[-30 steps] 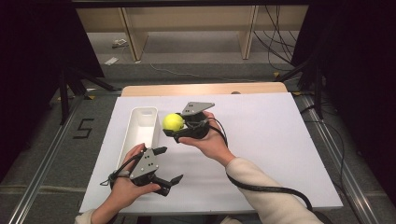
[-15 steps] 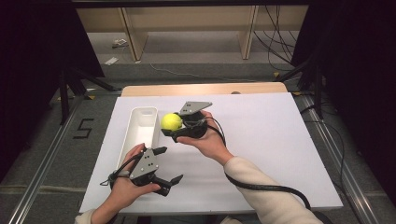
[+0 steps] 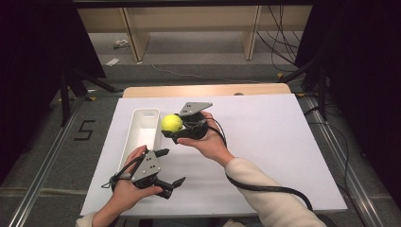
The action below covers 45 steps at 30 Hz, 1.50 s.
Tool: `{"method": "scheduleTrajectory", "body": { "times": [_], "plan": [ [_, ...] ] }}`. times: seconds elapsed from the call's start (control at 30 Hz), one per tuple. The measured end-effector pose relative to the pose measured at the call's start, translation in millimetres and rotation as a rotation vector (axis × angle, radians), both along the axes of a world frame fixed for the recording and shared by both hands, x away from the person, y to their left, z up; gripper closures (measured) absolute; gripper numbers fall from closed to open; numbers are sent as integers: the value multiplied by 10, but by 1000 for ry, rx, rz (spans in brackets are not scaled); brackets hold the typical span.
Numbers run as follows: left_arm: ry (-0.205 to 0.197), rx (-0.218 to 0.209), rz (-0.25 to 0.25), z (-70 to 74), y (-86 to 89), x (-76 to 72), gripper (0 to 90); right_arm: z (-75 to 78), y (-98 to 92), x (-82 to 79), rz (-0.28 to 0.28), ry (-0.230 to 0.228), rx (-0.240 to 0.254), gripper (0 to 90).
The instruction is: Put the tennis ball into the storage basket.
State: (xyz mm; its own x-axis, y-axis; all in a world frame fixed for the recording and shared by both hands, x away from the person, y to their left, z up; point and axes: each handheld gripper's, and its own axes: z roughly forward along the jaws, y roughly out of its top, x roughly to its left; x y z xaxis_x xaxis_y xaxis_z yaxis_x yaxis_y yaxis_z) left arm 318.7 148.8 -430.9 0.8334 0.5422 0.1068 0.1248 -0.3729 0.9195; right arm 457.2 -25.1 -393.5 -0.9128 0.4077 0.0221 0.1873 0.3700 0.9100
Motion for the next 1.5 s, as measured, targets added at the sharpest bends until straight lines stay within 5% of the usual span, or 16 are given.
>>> {"method": "scheduleTrajectory", "body": {
  "times": [1.5],
  "plan": [
    [-2,1,-3,3,-4,-5,0,45,152,50,21,-4,-4,263]
  ]
}}
